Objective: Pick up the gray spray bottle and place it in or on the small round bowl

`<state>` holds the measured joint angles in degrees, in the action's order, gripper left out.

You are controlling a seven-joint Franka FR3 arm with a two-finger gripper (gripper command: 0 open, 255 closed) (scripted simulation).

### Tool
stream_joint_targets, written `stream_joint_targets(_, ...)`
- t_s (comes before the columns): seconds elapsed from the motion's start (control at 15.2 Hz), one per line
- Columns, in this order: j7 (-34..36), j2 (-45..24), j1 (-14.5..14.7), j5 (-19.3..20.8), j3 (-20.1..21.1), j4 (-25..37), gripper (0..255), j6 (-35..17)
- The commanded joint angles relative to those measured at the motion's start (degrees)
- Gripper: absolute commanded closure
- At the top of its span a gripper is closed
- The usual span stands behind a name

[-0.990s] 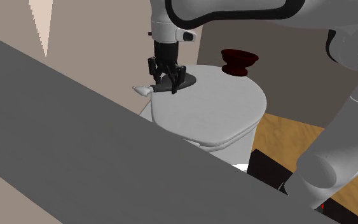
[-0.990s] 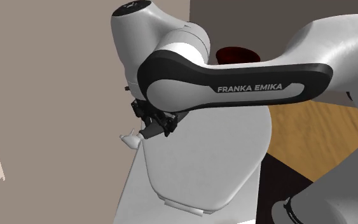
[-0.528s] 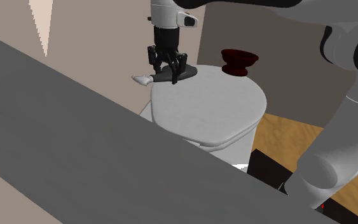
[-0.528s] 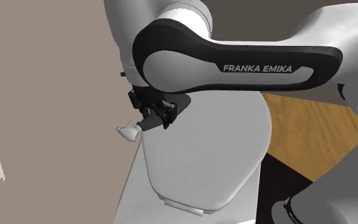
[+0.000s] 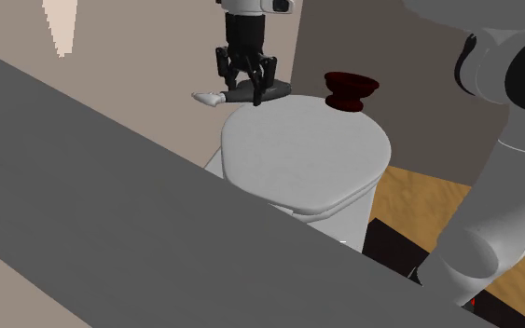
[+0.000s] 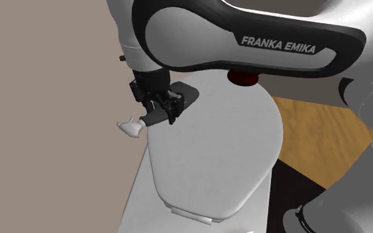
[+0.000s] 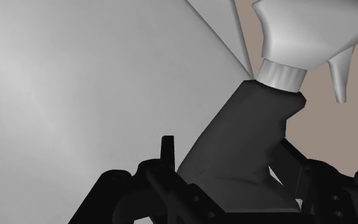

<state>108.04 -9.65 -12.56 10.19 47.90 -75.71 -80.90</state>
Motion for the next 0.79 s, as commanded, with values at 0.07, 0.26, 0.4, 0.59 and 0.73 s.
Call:
stream_joint_targets(0.07,0.5,-1.57,1.2,1.28,0.2,4.11,255,3.07)
stream_joint_targets(0.26,1.14,-3.71,3.0,3.07,0.38,8.97,255,6.43)
stream_joint_targets(0.4,1.58,-5.35,4.55,4.48,0.43,12.62,255,8.87)
stream_joint_targets(0.59,2.18,-8.26,7.6,7.09,0.35,18.96,255,12.95)
stream_joint_targets(0.73,2.48,-10.61,10.38,9.28,0.09,24.11,255,16.1)
